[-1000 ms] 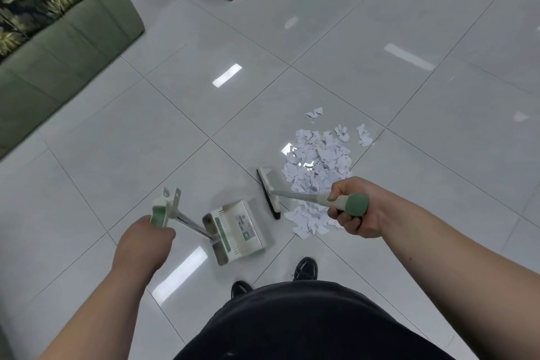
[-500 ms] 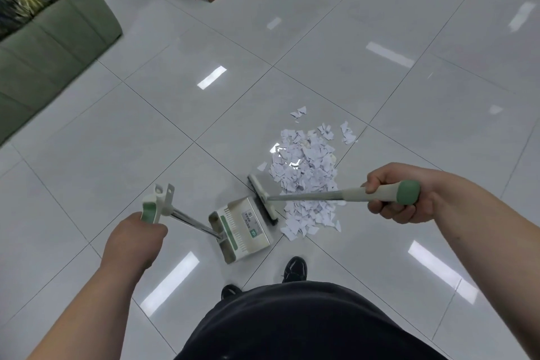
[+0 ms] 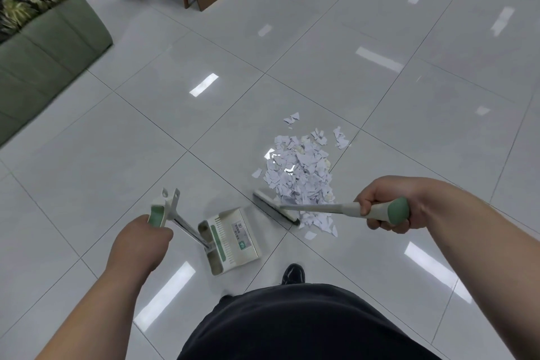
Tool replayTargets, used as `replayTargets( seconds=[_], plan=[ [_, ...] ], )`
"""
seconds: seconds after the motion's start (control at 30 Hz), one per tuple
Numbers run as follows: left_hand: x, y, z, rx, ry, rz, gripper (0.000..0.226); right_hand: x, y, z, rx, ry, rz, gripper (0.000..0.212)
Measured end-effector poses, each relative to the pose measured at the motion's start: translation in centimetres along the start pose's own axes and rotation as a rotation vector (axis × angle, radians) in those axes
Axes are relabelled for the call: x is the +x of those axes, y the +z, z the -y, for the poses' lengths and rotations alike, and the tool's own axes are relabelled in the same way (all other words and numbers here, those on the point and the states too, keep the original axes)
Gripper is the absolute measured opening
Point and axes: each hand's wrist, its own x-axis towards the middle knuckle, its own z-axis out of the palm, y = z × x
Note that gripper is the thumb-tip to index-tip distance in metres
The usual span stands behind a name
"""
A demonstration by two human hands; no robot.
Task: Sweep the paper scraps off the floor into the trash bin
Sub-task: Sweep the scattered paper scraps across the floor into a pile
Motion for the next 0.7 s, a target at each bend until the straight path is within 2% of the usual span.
replayTargets(
  seconds=[0.1, 0.23, 0.37, 0.5, 0.7],
  plan=[
    [0.6, -0.7, -0.4, 0.004, 0.013, -0.011, 0.006, -0.7, 0.5, 0.8, 0.050, -0.057, -0.002, 0.029],
    [1.9, -1.9, -0.8, -0.001, 0.027, -0.036, 0.010, -1.5, -0.2, 2.4, 0.215, -0.103, 0.046, 0.042],
    [3.6, -3.2, -1.7, -0.016, 0.054, -0.032, 0.008, -1.2, 1.2, 5.1, 0.372, -0.119, 0.071, 0.028],
    [6.5, -5.0, -2.8, -0.032, 0.090, -0.008, 0.006, 1.2, 3.9, 7.7, 0.524, -0.189, 0.056, 0.027],
    [12.4, -7.7, -5.6, -0.006, 0.143, 0.061, 0.007, 5.3, 6.7, 12.5, 0.834, -0.304, 0.061, 0.047]
  ],
)
